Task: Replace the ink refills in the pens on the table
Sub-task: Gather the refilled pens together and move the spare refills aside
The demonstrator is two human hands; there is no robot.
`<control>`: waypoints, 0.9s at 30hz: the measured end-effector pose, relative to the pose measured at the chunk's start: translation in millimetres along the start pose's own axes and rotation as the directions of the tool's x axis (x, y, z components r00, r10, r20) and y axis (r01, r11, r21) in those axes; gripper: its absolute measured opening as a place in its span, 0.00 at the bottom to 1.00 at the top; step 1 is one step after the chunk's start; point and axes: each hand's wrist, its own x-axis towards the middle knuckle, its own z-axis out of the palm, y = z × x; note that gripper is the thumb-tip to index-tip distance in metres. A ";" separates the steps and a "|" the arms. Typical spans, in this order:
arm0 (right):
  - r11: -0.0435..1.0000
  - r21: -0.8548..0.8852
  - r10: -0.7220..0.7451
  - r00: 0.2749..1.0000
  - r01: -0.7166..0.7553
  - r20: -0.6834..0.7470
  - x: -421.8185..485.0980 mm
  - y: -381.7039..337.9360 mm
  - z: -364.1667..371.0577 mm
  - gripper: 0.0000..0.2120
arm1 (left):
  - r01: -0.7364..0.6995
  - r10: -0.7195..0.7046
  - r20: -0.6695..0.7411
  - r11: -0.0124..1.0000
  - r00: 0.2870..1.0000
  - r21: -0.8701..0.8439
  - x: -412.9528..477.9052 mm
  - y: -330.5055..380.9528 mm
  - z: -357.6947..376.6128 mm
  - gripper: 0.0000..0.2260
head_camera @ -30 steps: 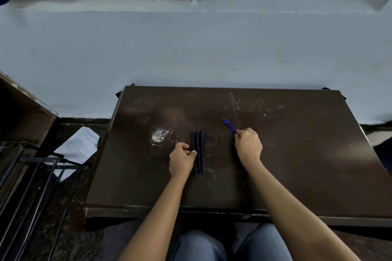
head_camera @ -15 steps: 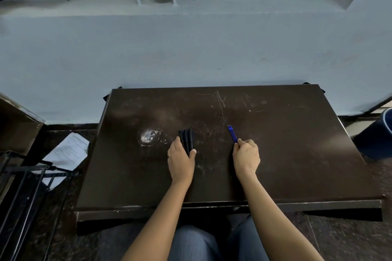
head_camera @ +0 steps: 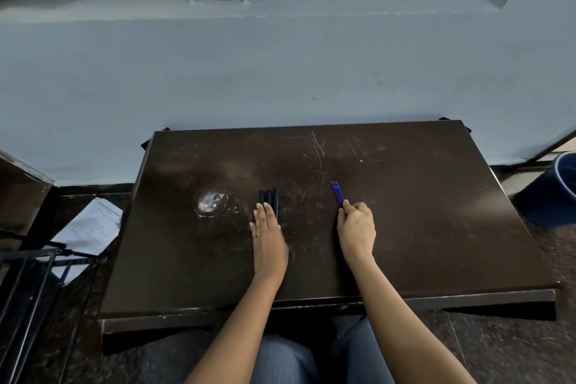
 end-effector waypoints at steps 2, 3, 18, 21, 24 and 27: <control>1.000 0.004 0.006 1.000 -0.006 -0.008 0.3 -1.7 -0.3 0.15 | -0.012 0.012 0.001 1.000 1.000 0.018 2.3 1.2 1.0 0.29; 1.000 0.002 0.009 1.000 -0.009 -0.012 0.5 -1.9 -0.3 0.15 | -0.015 0.015 0.003 1.000 1.000 0.019 3.3 1.9 1.3 0.30; 0.998 0.023 0.066 0.998 -0.066 -0.009 -1.6 -6.0 -2.6 0.15 | 0.025 -0.026 0.030 1.000 0.999 0.013 6.9 12.2 2.8 0.30; 0.997 0.027 0.071 0.997 -0.070 -0.010 -1.2 -6.2 -2.9 0.15 | 0.041 -0.041 0.035 0.999 0.999 0.006 6.8 12.7 2.5 0.31; 0.997 0.035 0.073 0.997 -0.073 -0.010 -1.9 -7.3 -4.7 0.15 | 0.040 -0.040 0.035 0.999 0.999 -0.015 5.1 13.7 -0.3 0.30; 0.995 0.055 0.079 0.997 -0.078 -0.006 -1.7 -5.8 -5.9 0.15 | 0.032 -0.031 0.039 0.999 0.999 -0.019 4.9 12.6 -2.1 0.29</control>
